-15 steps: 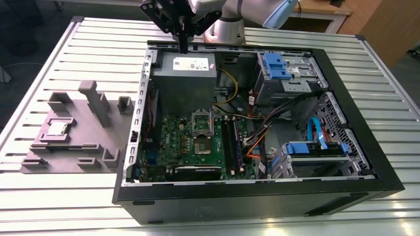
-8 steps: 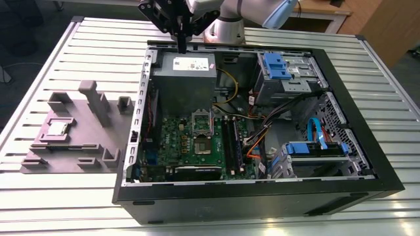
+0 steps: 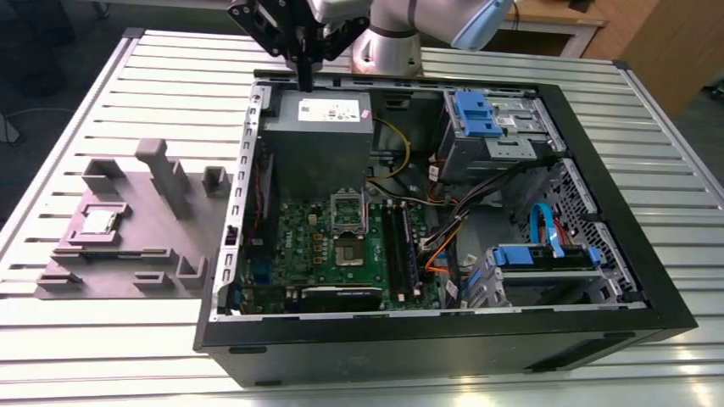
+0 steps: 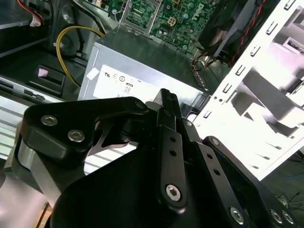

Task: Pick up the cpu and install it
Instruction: 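Reach for the cpu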

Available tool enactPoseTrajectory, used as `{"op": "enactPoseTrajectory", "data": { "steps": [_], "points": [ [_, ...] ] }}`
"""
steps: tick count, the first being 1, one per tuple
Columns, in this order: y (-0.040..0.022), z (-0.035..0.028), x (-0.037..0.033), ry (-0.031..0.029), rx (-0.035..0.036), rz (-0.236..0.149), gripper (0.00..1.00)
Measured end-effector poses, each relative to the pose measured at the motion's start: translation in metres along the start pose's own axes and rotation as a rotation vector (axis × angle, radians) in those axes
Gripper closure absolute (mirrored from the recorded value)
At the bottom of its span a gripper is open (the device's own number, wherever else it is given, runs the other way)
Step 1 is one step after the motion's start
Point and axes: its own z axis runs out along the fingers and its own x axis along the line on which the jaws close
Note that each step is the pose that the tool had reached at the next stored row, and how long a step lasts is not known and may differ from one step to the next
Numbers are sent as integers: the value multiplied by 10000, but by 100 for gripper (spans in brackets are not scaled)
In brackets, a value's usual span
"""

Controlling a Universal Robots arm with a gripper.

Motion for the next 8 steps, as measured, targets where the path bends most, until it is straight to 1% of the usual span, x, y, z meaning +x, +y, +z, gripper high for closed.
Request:
{"op": "enactPoseTrajectory", "data": {
  "steps": [8],
  "points": [
    [-11, -4, 145, -15, -2, 0, 90]
  ]
}}
